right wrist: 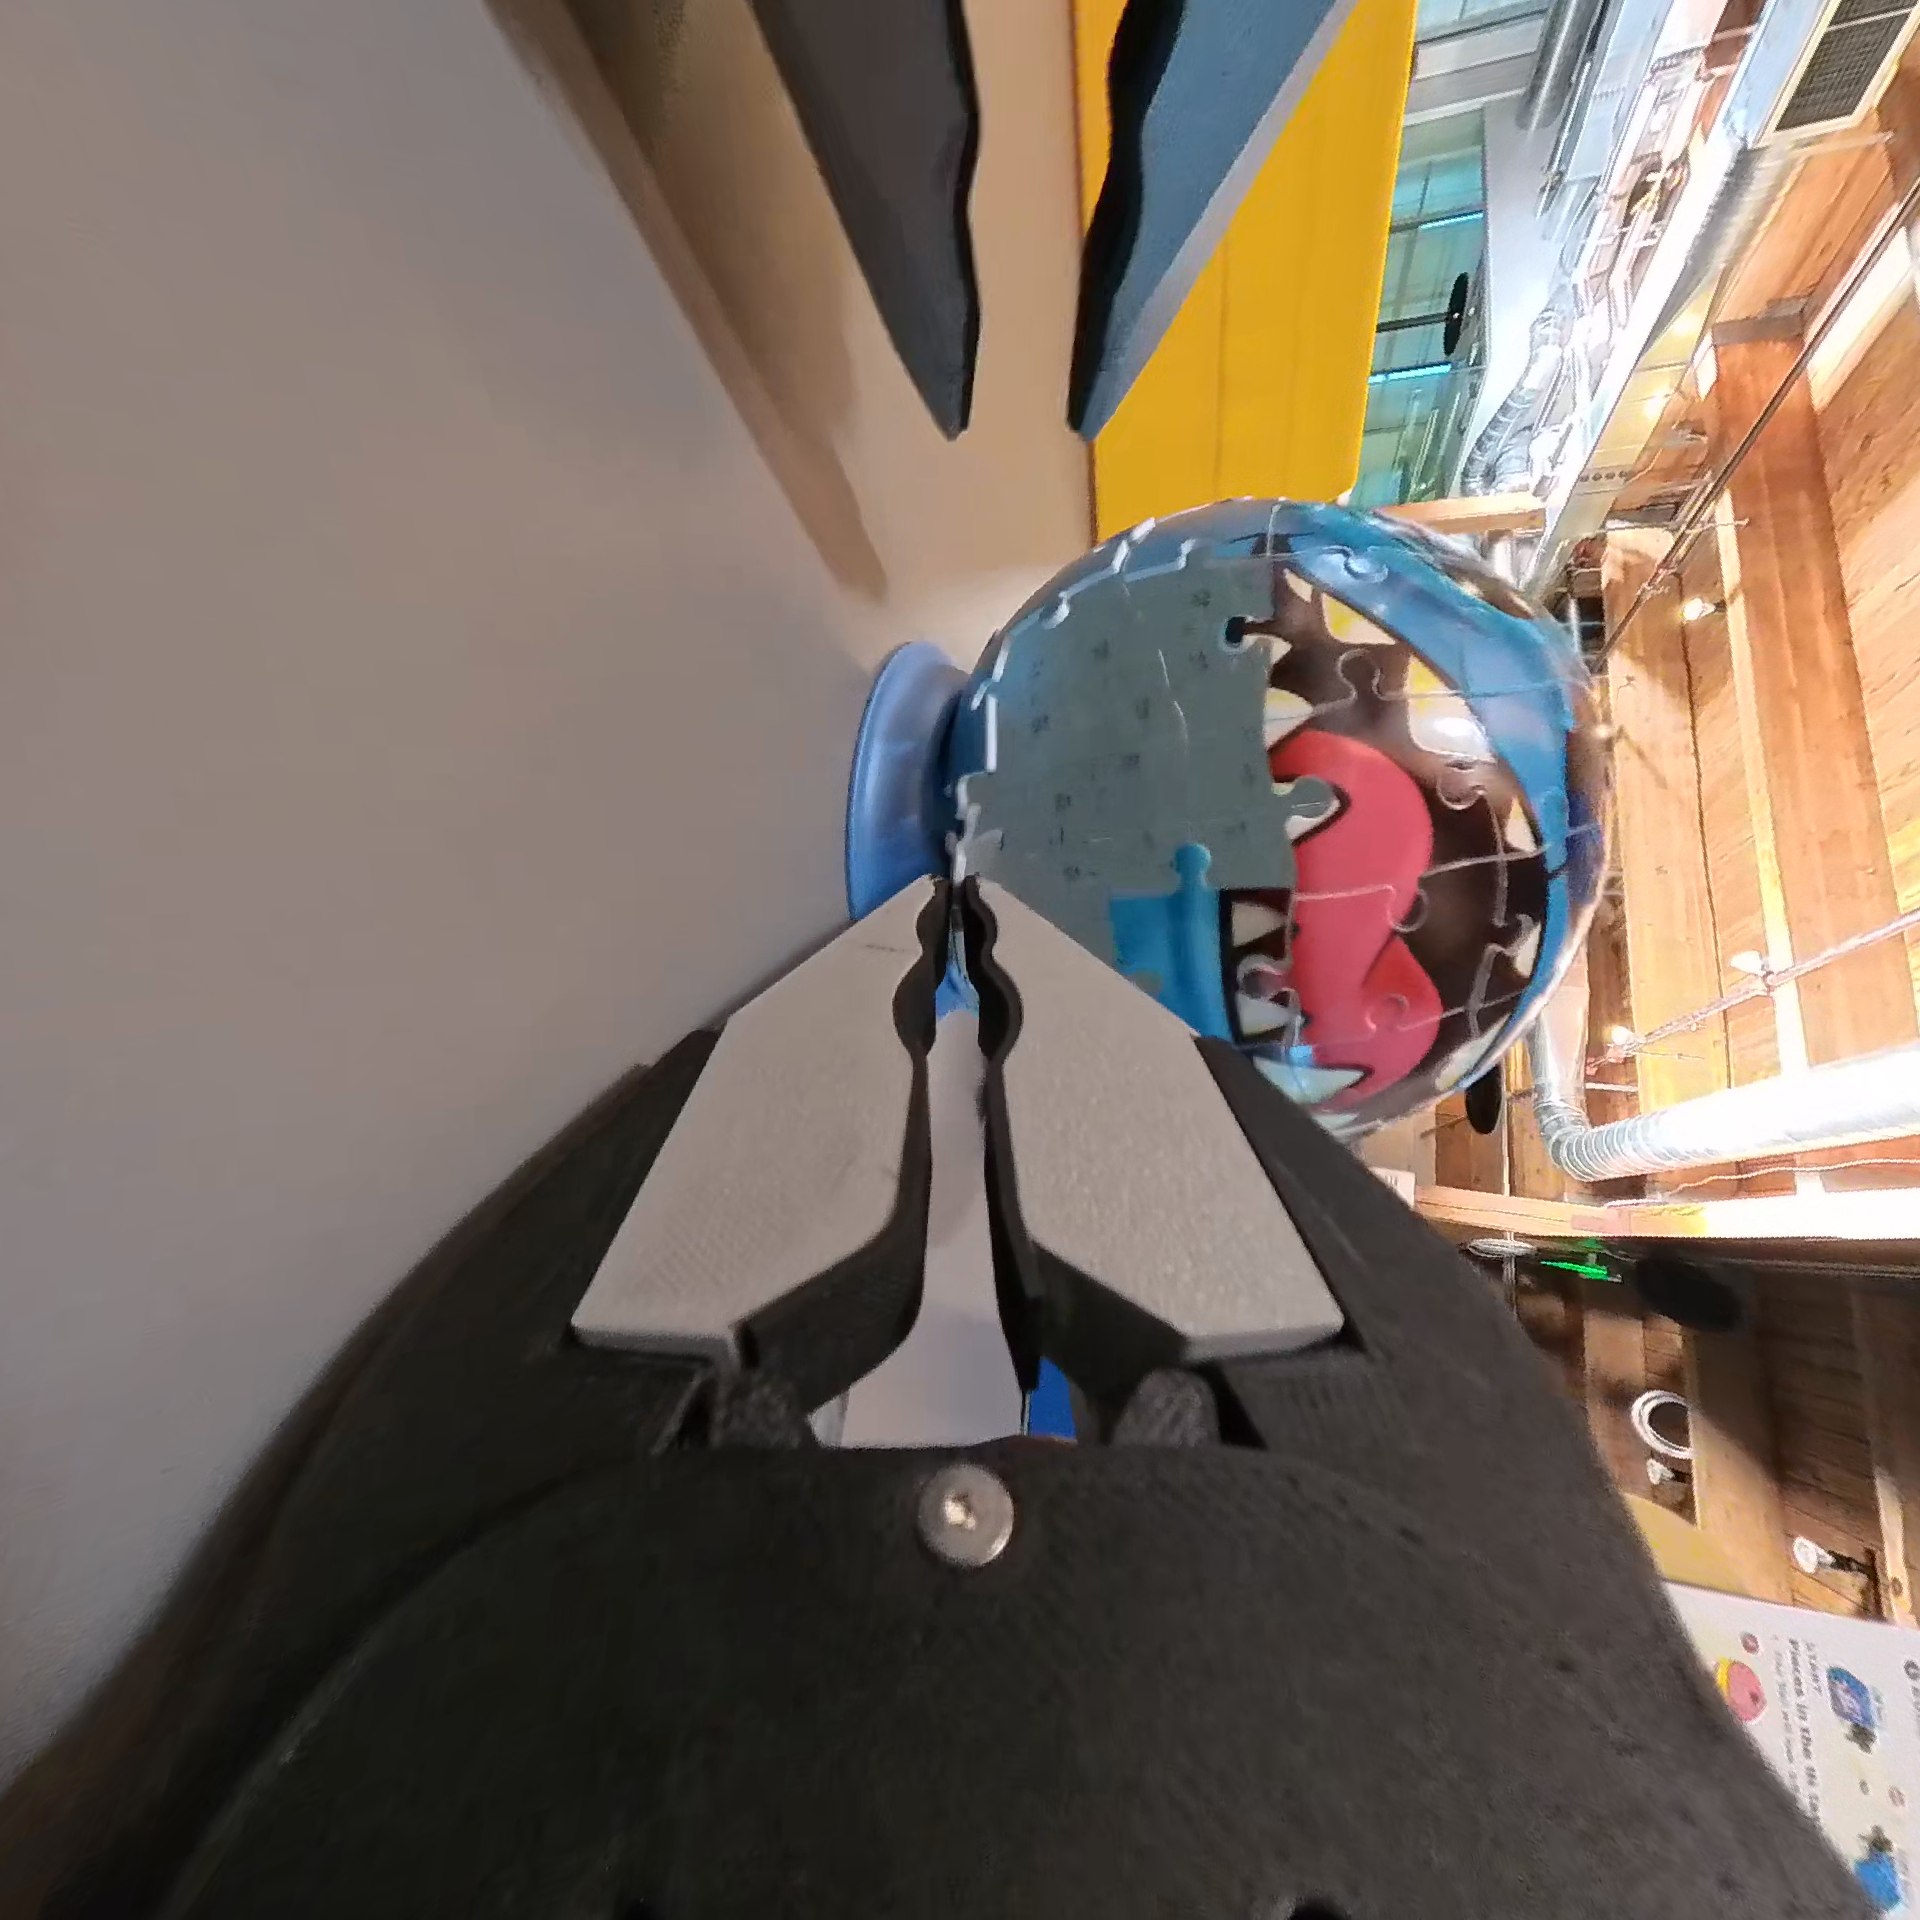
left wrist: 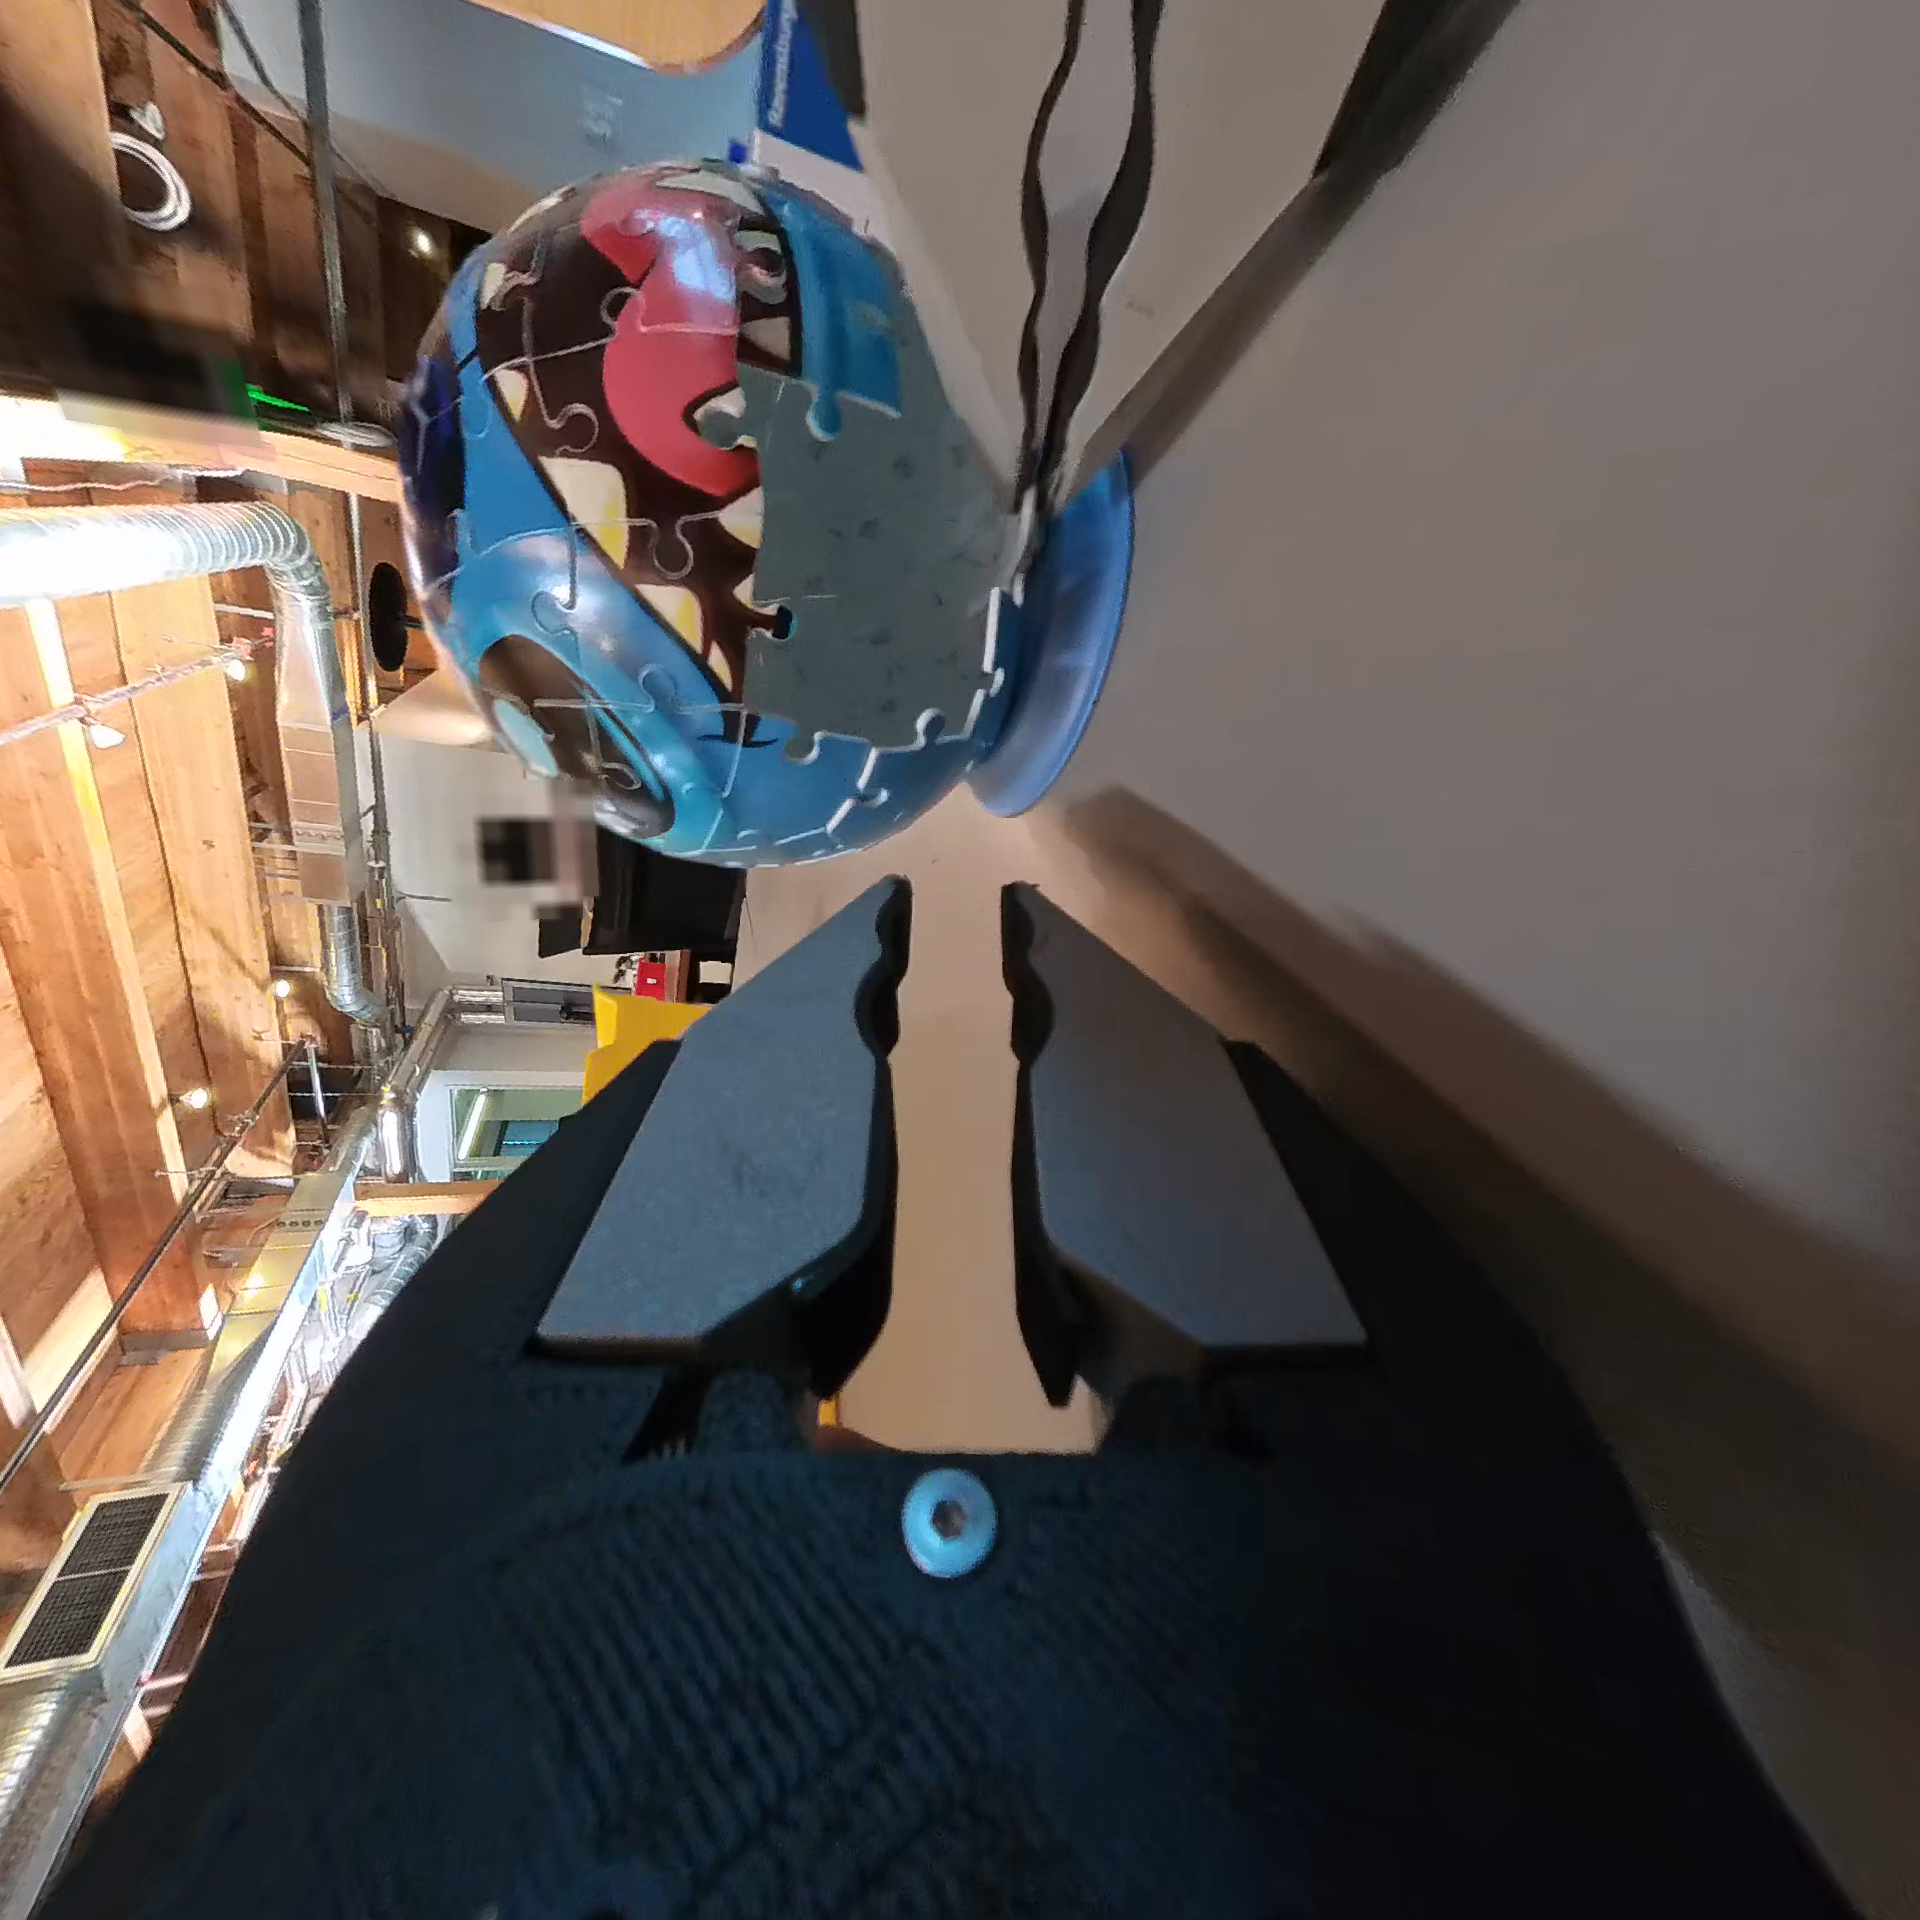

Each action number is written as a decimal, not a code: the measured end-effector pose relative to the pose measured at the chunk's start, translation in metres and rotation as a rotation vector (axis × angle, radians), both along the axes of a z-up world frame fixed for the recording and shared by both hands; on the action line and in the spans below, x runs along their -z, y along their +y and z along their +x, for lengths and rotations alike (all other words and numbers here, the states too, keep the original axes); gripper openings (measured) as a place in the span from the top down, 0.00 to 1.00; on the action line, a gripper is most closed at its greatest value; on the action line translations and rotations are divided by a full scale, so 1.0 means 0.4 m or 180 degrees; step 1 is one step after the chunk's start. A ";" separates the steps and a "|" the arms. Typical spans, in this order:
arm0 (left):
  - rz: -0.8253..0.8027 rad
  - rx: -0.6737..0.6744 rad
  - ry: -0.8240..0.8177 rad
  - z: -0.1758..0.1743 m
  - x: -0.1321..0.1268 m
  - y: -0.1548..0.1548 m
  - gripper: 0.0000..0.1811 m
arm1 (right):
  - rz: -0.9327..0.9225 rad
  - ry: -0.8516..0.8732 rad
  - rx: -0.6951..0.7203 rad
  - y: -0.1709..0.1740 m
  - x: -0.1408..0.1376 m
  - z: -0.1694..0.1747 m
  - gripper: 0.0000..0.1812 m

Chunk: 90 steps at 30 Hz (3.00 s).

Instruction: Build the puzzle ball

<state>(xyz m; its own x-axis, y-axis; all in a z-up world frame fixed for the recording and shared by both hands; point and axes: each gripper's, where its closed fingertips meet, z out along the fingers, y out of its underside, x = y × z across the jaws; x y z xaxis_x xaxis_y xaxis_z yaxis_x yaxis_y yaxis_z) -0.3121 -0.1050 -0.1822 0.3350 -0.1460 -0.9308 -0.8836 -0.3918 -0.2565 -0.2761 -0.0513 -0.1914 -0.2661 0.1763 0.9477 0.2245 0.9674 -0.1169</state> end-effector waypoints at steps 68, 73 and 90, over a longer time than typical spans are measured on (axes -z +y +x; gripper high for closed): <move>-0.0095 0.0074 -0.0255 -0.025 0.034 0.025 0.93 | -0.0293 -0.0648 0.0160 0.002 0.009 -0.026 1.00; -0.0097 0.0074 -0.0258 -0.024 0.034 0.025 0.93 | -0.0307 -0.0659 0.0183 -0.001 0.009 -0.027 1.00; -0.0083 0.0076 -0.0260 -0.024 0.033 0.025 0.93 | -0.0475 -0.0727 0.0234 -0.003 0.010 -0.025 1.00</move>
